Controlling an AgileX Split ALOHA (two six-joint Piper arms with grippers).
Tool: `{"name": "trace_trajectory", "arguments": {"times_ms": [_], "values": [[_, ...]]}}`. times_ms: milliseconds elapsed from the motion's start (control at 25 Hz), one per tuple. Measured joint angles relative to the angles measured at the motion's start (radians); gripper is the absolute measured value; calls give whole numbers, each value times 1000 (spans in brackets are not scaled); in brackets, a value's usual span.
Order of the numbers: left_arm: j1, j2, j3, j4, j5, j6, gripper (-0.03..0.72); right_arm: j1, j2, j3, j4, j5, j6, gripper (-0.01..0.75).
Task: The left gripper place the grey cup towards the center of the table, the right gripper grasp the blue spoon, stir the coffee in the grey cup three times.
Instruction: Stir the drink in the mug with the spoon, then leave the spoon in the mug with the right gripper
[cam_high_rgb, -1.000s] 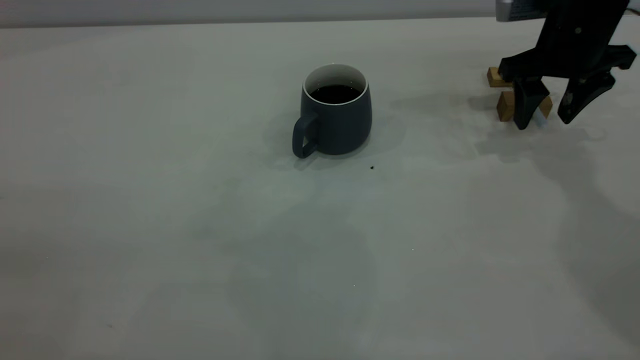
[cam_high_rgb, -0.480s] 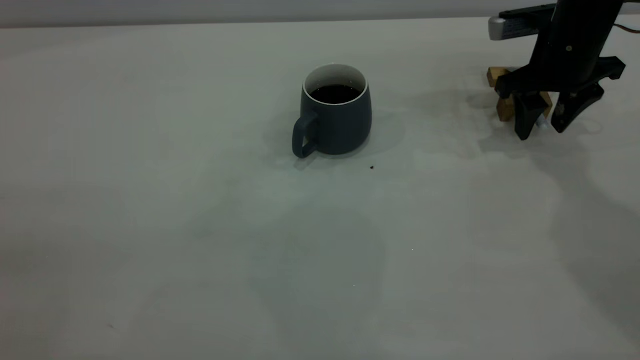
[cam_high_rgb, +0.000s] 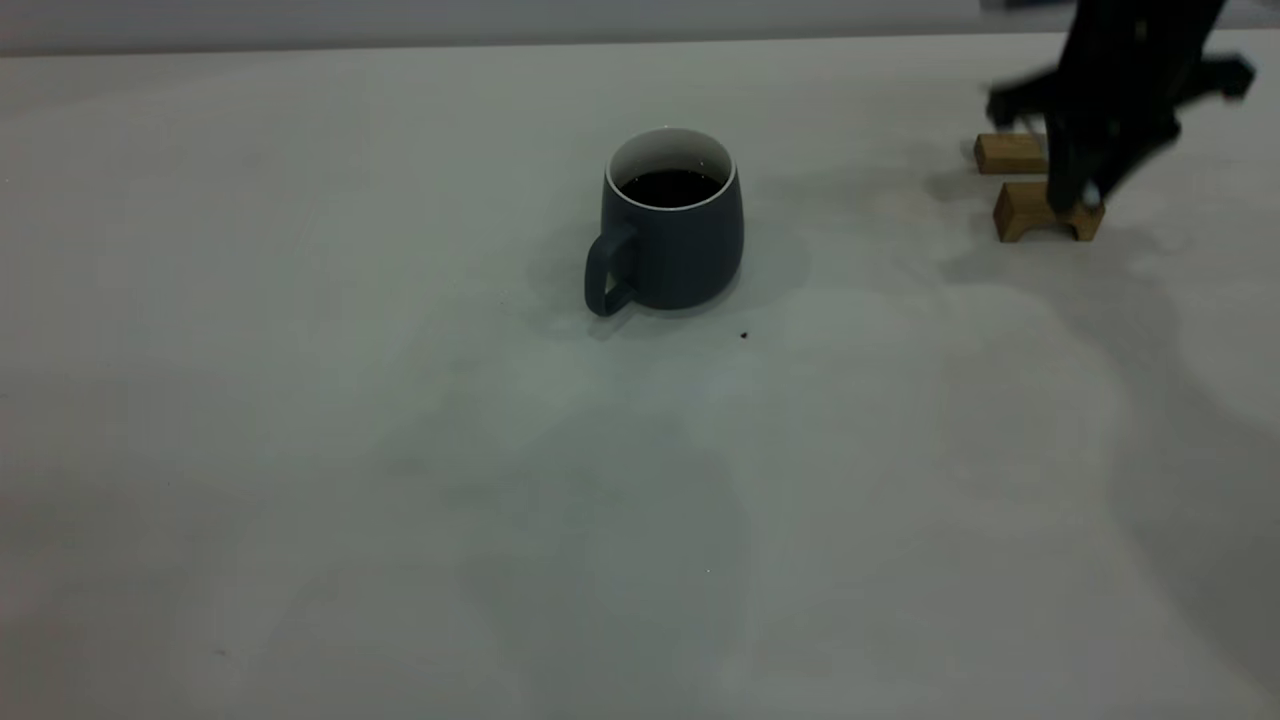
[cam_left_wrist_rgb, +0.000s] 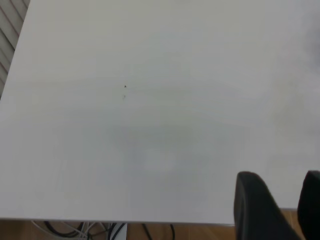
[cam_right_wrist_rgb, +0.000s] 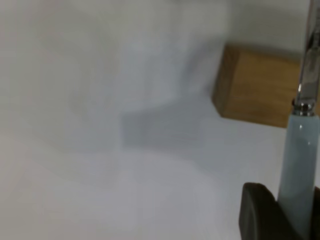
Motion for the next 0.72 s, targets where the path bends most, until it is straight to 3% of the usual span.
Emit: {"name": "trace_trajectory", "arguments": {"times_ms": [200, 440, 720], "values": [[0, 0, 0, 0, 0, 0, 287, 34, -82, -97, 183, 209, 7, 137], [0, 0, 0, 0, 0, 0, 287, 77, -91, -173, 572, 393, 17, 137], [0, 0, 0, 0, 0, 0, 287, 135, -91, -175, 887, 408, 63, 137]]}}
